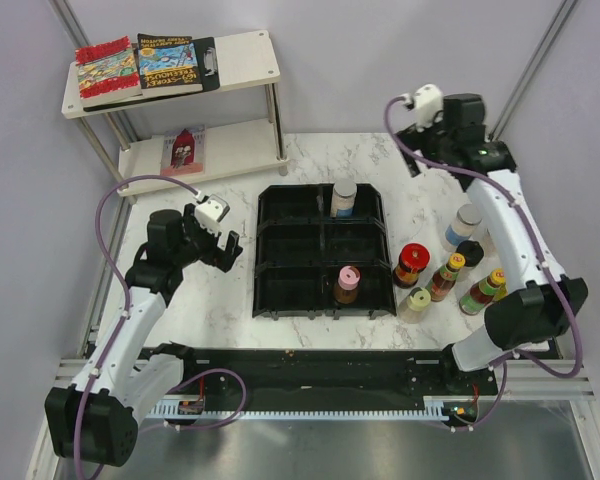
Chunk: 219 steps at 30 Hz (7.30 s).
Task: Organize the condiment bottles
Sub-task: Place the bottle in the storage box, then pick up the bottle from the center of the board, then place the bottle in the storage box, then pick up the bottle from the center of the board, then place the bottle in the storage box.
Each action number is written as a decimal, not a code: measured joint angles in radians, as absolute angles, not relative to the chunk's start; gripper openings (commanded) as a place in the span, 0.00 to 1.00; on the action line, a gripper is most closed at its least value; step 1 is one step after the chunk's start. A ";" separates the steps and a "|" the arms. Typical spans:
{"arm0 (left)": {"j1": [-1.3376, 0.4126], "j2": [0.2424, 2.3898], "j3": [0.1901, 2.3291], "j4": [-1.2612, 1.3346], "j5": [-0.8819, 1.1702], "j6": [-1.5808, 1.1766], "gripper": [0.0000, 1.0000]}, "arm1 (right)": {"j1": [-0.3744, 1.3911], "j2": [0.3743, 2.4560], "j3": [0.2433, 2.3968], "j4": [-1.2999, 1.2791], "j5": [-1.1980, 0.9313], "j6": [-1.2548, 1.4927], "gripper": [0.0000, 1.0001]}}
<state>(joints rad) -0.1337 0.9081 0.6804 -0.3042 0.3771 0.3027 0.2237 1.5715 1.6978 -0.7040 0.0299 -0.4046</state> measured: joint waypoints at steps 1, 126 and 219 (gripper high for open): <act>-0.134 0.906 0.680 -0.304 0.380 0.303 0.99 | 0.167 1.544 1.677 -0.703 0.035 -0.405 0.98; -0.099 0.933 0.680 -0.308 0.405 0.295 1.00 | 0.273 1.312 1.377 -0.984 -0.052 -0.486 0.98; -0.086 0.908 0.680 -0.311 0.416 0.296 0.99 | 0.738 2.083 2.173 -0.845 -0.115 -0.474 0.00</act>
